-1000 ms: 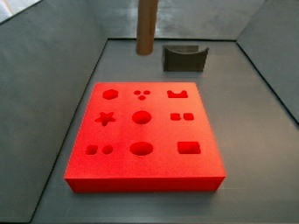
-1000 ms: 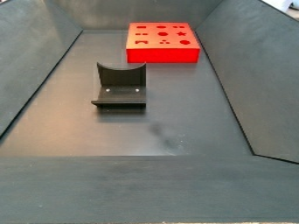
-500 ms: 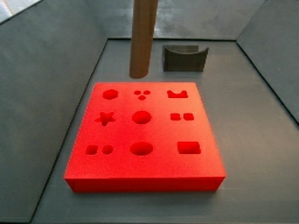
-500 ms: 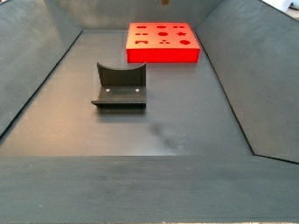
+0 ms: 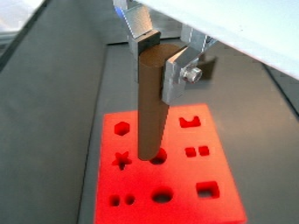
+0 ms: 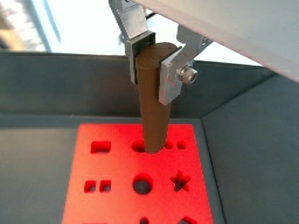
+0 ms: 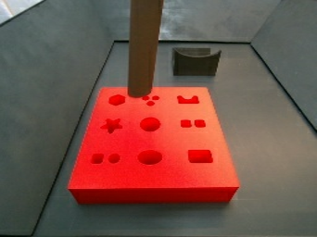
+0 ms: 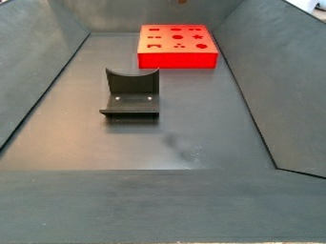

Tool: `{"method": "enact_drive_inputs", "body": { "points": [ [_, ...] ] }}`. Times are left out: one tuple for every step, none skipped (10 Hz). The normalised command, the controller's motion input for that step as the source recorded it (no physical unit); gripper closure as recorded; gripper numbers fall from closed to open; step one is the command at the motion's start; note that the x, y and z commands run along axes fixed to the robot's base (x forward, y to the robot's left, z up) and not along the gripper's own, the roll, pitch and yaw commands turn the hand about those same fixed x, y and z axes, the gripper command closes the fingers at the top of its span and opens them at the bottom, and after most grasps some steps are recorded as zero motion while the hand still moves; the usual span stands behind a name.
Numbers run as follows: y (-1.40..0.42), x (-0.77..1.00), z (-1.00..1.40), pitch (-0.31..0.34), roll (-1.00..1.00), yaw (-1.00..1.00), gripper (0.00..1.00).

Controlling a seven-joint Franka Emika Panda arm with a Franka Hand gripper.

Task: Pick up the oval object. Move up. Place the oval object on the fixture. Regrasp the oval object. Move to above the board. Insert the oval object.
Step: Insert the oval object.

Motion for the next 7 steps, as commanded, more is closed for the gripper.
{"method": "enact_drive_inputs", "body": {
  "points": [
    [-0.36, 0.00, -0.09, 0.076, 0.09, -0.79, 1.00],
    [-0.35, 0.00, -0.11, 0.073, 0.09, -0.80, 1.00],
    [-0.35, 0.00, -0.11, 0.073, 0.10, -0.80, 1.00],
    [-0.37, 0.00, -0.01, 0.054, 0.06, -0.77, 1.00],
    [-0.01, -0.02, 0.00, 0.000, 0.00, -0.03, 1.00],
    [0.05, 0.03, -0.13, -0.083, -0.17, -0.59, 1.00],
    [0.00, 0.00, -0.25, -0.011, -0.05, -1.00, 1.00]
  ]
}}
